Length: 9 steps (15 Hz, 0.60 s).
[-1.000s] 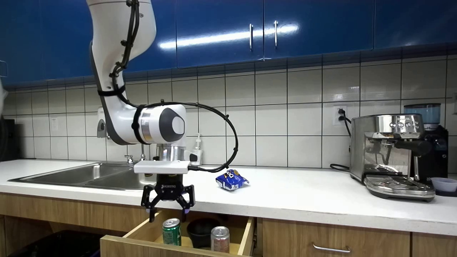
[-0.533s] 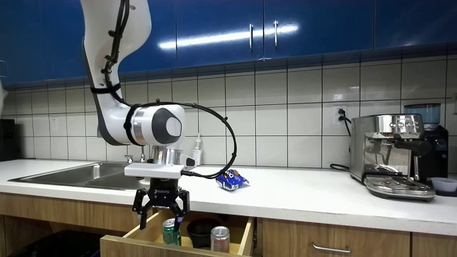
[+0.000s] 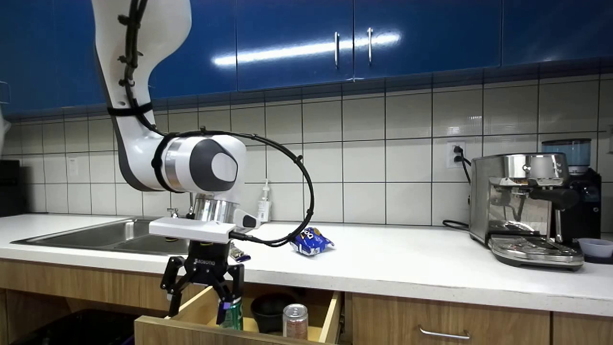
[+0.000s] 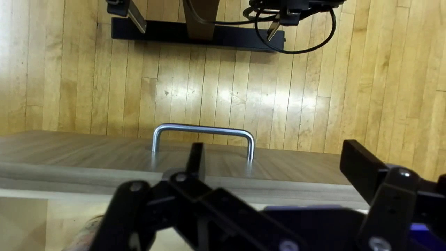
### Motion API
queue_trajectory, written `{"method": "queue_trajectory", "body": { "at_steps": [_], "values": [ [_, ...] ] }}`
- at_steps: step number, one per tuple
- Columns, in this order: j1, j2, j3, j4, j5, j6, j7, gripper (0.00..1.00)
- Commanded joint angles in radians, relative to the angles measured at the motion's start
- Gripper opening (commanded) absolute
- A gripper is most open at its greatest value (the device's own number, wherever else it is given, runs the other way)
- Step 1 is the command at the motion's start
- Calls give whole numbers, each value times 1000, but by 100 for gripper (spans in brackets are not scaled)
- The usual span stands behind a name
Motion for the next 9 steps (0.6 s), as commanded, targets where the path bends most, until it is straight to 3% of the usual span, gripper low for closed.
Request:
{"method": "queue_trajectory", "body": {
  "at_steps": [1, 9],
  "values": [
    [-11, -55, 3, -54, 49, -15, -59, 100],
    [-4, 3, 1, -64, 23, 65, -64, 100]
  ]
}}
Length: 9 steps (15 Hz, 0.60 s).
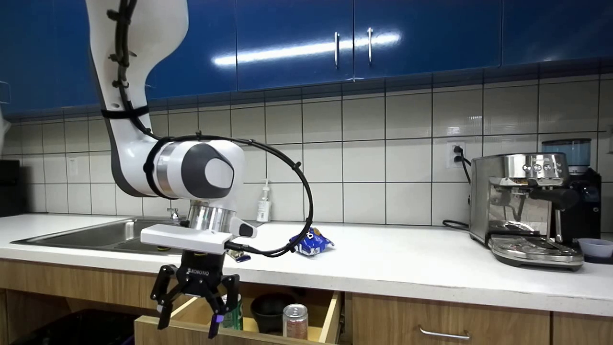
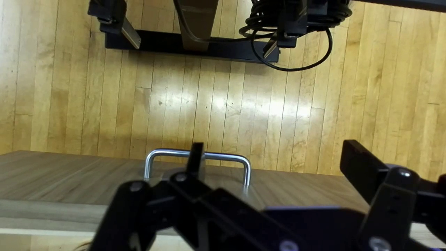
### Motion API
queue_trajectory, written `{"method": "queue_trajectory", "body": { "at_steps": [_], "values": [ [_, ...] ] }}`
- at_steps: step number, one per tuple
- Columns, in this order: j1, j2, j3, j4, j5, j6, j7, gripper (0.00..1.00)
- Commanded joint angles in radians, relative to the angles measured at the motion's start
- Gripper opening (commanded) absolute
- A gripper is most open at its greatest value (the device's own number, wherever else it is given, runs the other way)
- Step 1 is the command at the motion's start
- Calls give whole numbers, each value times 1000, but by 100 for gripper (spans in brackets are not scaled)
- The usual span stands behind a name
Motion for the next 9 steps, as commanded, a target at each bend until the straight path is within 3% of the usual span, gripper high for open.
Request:
{"method": "queue_trajectory", "body": {
  "at_steps": [1, 9],
  "values": [
    [-4, 17, 1, -11, -16, 54, -12, 100],
    [-11, 139, 6, 10, -30, 193, -1, 100]
  ]
}}
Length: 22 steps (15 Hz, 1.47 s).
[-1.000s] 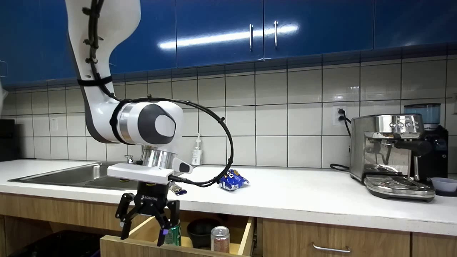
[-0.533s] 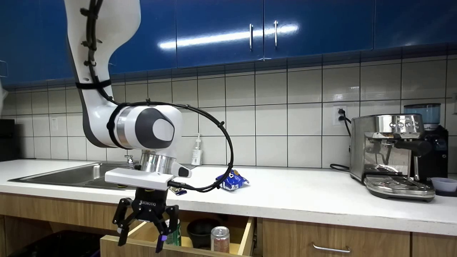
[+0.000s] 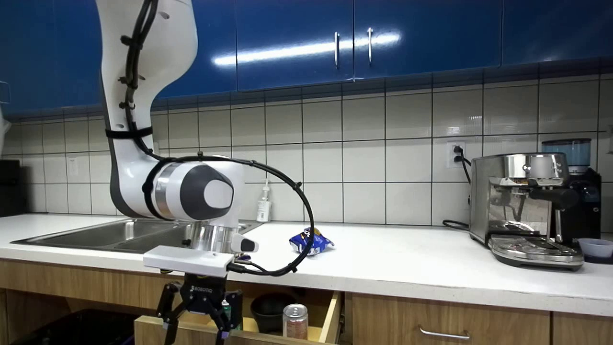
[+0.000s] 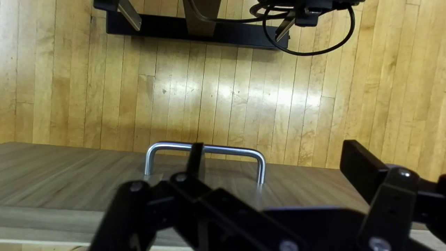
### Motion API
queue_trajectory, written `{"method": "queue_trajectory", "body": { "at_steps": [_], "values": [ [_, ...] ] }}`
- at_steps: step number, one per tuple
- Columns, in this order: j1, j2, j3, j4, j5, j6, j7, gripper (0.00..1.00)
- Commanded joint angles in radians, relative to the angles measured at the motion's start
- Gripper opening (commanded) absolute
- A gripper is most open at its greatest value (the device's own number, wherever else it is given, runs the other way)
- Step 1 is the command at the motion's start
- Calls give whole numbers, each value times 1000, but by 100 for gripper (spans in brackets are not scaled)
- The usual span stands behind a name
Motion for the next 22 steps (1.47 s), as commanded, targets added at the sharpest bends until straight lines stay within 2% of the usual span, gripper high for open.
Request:
{"method": "queue_trajectory", "body": {
  "at_steps": [1, 8, 17, 22],
  "values": [
    [-10, 47, 5, 12, -35, 61, 7, 100],
    [14, 63, -22, -2, -144, 190, 86, 100],
    [9, 95, -28, 6, -125, 316, 202, 100],
    [46, 122, -87, 29, -143, 374, 292, 100]
  ]
}}
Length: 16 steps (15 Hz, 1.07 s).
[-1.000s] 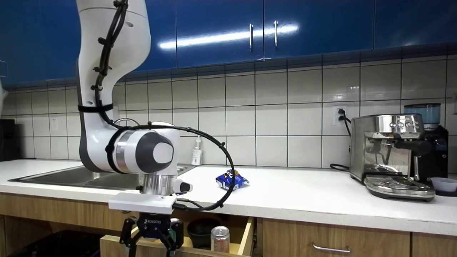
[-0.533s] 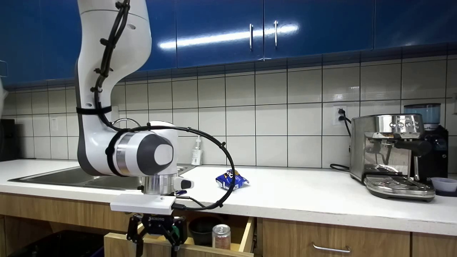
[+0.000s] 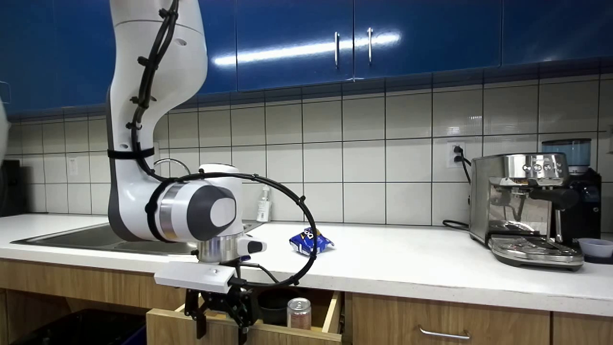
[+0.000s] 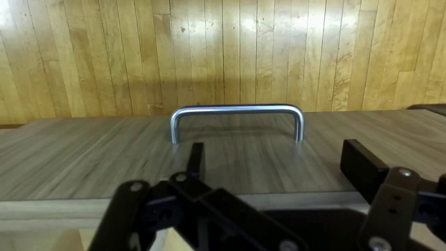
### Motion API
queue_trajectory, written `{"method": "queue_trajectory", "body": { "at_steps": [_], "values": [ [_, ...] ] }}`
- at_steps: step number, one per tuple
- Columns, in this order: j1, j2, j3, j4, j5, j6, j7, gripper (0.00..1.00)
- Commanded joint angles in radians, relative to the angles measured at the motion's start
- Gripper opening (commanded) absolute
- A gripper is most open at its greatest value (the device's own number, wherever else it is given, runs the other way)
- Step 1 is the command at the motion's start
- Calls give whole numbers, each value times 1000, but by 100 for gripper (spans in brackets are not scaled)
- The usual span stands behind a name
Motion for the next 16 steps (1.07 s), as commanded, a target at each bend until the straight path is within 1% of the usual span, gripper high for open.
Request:
{"method": "queue_trajectory", "body": {
  "at_steps": [1, 4, 5, 6, 11, 16],
  "values": [
    [36, 27, -53, 34, -25, 46, 70, 100],
    [46, 39, -63, 59, -18, 53, 77, 100],
    [43, 44, -61, 70, -14, 50, 76, 100],
    [23, 50, -39, 83, 0, 43, 59, 100],
    [23, 76, -42, 132, -4, 35, 53, 100],
    [3, 115, -33, 196, 5, 20, 43, 100]
  ]
}}
